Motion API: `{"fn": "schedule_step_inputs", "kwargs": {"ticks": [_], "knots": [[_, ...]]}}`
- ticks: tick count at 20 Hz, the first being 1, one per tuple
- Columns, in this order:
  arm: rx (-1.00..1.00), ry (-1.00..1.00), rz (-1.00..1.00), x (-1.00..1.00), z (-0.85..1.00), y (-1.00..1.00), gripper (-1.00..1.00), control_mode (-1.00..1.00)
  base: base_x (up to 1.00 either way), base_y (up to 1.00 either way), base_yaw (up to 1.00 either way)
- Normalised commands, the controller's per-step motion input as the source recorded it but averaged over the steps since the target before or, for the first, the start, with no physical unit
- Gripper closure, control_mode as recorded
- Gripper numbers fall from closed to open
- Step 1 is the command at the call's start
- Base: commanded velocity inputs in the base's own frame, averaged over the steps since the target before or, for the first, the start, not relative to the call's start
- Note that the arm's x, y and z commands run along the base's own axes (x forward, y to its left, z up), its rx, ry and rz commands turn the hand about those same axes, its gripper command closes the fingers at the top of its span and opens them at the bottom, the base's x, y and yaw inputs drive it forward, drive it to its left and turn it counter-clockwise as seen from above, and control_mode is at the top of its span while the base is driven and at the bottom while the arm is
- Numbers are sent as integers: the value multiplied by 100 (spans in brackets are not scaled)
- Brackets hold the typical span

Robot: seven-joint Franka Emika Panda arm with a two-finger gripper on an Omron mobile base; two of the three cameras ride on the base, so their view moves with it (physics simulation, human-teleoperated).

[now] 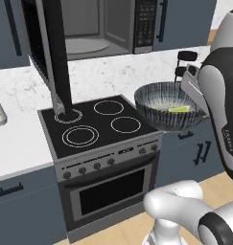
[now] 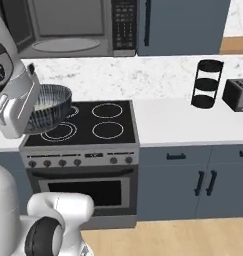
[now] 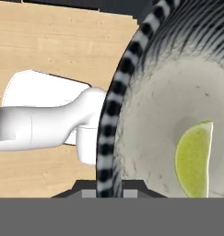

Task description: Pick the lemon wedge from the sink and place it in the bowl. Then pick the bowl and place it in the microwave. Then close the microwave door and press the start button.

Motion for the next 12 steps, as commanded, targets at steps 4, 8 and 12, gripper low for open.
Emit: {"fn": "schedule_step_inputs", "kwargs": {"ticks": [4, 8, 12], "knots": [[0, 0, 0, 0, 0, 0, 100, 100, 51, -19, 15], [0, 0, 0, 0, 0, 0, 100, 100, 74, 2, 17], [0, 0, 0, 0, 0, 0, 100, 100, 81, 0, 17]]}}
